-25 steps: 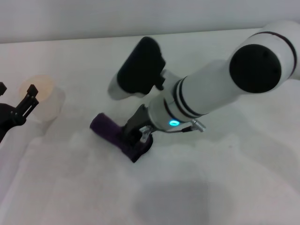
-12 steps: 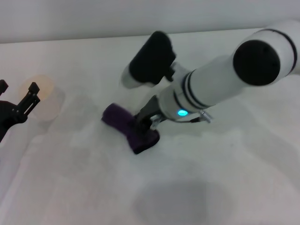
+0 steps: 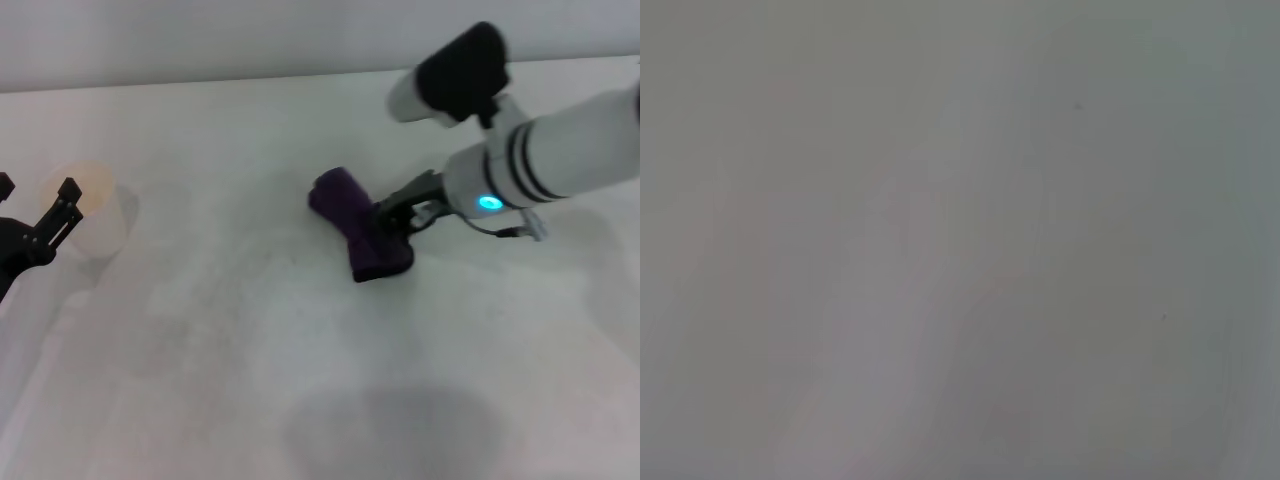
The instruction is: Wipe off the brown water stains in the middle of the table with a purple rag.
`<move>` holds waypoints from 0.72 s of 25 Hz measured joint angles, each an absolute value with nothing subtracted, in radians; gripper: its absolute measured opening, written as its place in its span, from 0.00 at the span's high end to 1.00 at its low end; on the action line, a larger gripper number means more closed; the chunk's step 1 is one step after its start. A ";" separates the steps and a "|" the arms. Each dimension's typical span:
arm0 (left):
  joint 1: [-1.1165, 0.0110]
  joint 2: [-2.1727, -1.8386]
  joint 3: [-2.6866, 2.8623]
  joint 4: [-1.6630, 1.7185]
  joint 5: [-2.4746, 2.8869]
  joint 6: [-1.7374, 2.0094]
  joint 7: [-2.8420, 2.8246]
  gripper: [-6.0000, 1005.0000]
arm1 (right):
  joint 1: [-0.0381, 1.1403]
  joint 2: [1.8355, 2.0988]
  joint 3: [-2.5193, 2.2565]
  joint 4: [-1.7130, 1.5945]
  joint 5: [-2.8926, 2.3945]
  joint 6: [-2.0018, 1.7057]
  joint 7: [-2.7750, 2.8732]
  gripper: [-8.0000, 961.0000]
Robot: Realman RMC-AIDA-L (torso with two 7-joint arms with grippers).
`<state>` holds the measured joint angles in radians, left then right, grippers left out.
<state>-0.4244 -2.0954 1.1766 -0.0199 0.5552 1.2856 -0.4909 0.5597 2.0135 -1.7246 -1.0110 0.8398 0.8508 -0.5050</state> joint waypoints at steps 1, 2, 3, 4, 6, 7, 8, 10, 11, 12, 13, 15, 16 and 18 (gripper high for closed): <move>-0.425 -2.095 1.177 -0.020 0.555 1.286 -0.491 0.12 | 0.535 2.014 -1.704 -1.028 0.840 0.857 -0.513 0.89; -0.425 -2.095 1.177 -0.019 0.555 1.287 -0.491 0.12 | 0.509 2.013 -1.687 -1.048 0.841 0.861 -0.519 0.88; -0.425 -2.095 1.177 -0.019 0.555 1.287 -0.490 0.12 | 0.486 2.013 -1.674 -1.068 0.841 0.866 -0.525 0.88; -0.425 -2.095 1.177 -0.019 0.555 1.287 -0.489 0.12 | 0.464 2.013 -1.665 -1.089 0.842 0.870 -0.531 0.88; -0.426 -2.093 1.177 -0.018 0.555 1.287 -0.487 0.12 | 0.429 2.013 -1.659 -1.117 0.856 0.873 -0.554 0.88; -0.427 -2.092 1.177 -0.018 0.555 1.287 -0.486 0.12 | 0.417 2.013 -1.658 -1.122 0.869 0.874 -0.572 0.88; -0.429 -2.092 1.177 -0.018 0.555 1.287 -0.485 0.12 | 0.410 2.013 -1.657 -1.123 0.886 0.875 -0.592 0.88; -0.430 -2.091 1.177 -0.016 0.555 1.287 -0.485 0.12 | 0.405 2.013 -1.657 -1.110 0.916 0.872 -0.626 0.86; -0.431 -2.091 1.177 -0.015 0.555 1.287 -0.485 0.12 | 0.405 2.013 -1.657 -1.101 0.930 0.867 -0.639 0.84; -0.431 -2.090 1.177 -0.013 0.555 1.287 -0.485 0.12 | 0.404 2.013 -1.657 -1.096 0.937 0.861 -0.647 0.81; -0.431 -2.090 1.177 -0.011 0.555 1.287 -0.486 0.12 | 0.403 2.013 -1.657 -1.092 0.945 0.852 -0.656 0.79; -0.430 -2.090 1.177 -0.009 0.555 1.287 -0.486 0.12 | 0.397 2.013 -1.655 -1.093 0.962 0.830 -0.672 0.73; -0.428 -2.090 1.177 -0.008 0.555 1.287 -0.486 0.12 | 0.393 2.013 -1.653 -1.094 0.978 0.820 -0.685 0.68; -0.425 -2.089 1.177 -0.005 0.549 1.287 -0.486 0.12 | 0.385 2.013 -1.640 -1.093 1.034 0.802 -0.730 0.59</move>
